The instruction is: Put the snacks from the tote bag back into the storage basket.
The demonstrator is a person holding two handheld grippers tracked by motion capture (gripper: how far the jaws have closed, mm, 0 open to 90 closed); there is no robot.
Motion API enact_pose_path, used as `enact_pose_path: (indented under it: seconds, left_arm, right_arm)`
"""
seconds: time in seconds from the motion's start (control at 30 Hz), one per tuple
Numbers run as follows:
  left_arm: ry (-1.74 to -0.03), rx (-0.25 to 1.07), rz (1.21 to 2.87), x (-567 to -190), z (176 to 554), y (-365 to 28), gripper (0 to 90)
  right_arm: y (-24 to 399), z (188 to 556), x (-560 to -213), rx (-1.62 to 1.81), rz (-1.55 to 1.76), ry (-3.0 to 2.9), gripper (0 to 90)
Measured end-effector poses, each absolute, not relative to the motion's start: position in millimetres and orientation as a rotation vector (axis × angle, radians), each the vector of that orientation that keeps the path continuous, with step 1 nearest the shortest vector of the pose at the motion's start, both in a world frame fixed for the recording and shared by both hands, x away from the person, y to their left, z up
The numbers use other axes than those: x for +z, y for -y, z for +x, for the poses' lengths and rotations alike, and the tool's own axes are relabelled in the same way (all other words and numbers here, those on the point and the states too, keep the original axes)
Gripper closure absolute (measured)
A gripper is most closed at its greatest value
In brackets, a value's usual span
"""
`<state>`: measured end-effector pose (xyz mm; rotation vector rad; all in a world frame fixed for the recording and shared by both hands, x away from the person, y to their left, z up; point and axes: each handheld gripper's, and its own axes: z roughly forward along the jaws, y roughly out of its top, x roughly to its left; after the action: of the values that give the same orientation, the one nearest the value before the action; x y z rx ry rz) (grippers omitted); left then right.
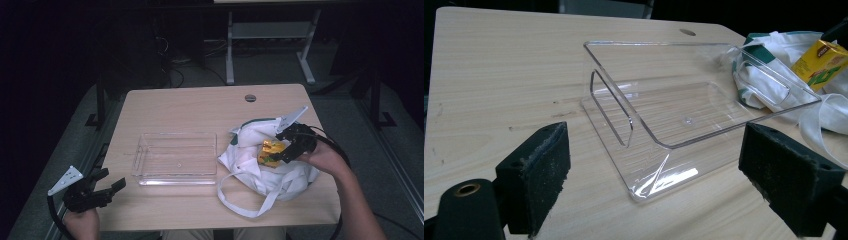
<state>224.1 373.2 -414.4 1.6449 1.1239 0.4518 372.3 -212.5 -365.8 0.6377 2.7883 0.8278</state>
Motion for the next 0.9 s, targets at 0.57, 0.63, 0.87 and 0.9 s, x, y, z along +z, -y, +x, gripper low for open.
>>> enact_pose_path:
  seconds: [0.57, 0.63, 0.87, 0.9]
  left_arm:
    - [-1.120, 0.454, 1.647, -414, 224, -373, 12.7]
    - [-1.122, 0.455, 1.646, -414, 224, -373, 12.6]
    - [-1.117, 0.458, 1.644, -413, 223, -374, 12.6]
    - [-1.118, 0.456, 1.644, -413, 223, -374, 12.7]
  right_arm:
    - [200, 378, -375, 0.742, 0.600, -2.820, 37.8]
    - [199, 379, -377, 0.751, 0.587, -2.822, 40.5]
    - [198, 380, -381, 0.747, 0.587, -2.817, 44.1]
    - [198, 380, -381, 0.750, 0.589, -2.818, 44.4]
